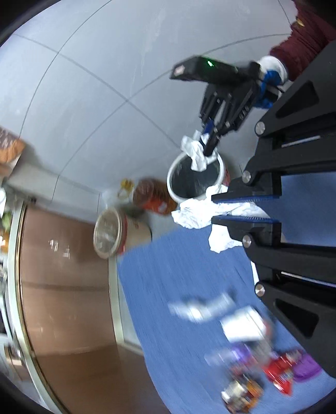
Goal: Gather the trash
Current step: 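Carry both tissues to the white bin and open both grippers over it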
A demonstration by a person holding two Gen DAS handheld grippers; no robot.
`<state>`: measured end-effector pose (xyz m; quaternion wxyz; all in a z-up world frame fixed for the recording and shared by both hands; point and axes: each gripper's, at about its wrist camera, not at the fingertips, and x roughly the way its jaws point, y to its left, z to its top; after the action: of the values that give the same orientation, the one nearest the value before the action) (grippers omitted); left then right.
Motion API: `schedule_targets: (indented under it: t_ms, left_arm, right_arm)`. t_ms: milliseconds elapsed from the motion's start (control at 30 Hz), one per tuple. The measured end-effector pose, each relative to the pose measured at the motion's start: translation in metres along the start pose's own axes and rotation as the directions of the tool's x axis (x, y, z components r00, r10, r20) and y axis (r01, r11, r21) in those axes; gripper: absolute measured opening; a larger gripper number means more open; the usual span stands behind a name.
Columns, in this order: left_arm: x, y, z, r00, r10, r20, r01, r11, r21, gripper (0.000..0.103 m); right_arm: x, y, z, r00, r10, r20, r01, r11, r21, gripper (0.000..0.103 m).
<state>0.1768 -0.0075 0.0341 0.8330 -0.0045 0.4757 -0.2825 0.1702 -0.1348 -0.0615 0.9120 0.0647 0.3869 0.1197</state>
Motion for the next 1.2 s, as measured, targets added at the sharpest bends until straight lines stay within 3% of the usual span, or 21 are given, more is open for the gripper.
schedule_targets:
  t_ms: [167, 333, 467, 733, 933, 1200]
  left_arm:
    - [0.074, -0.052, 0.041, 0.994, -0.095, -0.057, 0.097, 0.995, 0.037, 0.009]
    - [0.157, -0.083, 0.074, 0.979, -0.168, -0.118, 0.170, 0.985, 0.014, 0.009]
    - [0.214, -0.093, 0.091, 0.965, -0.210, -0.157, 0.206, 0.978, -0.041, 0.009]
    - [0.296, -0.105, 0.092, 0.950, -0.240, -0.202, 0.219, 0.969, -0.117, 0.015]
    - [0.327, -0.102, 0.095, 0.946, -0.256, -0.197, 0.223, 0.959, -0.175, 0.042]
    - [0.318, -0.096, 0.092, 0.950, -0.267, -0.161, 0.233, 0.951, -0.203, 0.044]
  right_arm:
    - [0.010, -0.062, -0.011, 0.986, -0.163, -0.031, 0.165, 0.984, 0.061, 0.016]
    - [0.031, -0.098, -0.014, 0.965, -0.253, -0.066, 0.258, 0.963, 0.080, 0.017]
    - [0.048, -0.126, -0.019, 0.954, -0.285, -0.098, 0.295, 0.949, 0.113, 0.017]
    - [0.081, -0.158, -0.022, 0.928, -0.340, -0.151, 0.360, 0.923, 0.137, 0.022]
    - [0.094, -0.172, -0.022, 0.915, -0.373, -0.154, 0.394, 0.907, 0.146, 0.043]
    - [0.095, -0.173, -0.022, 0.901, -0.402, -0.163, 0.424, 0.896, 0.130, 0.049]
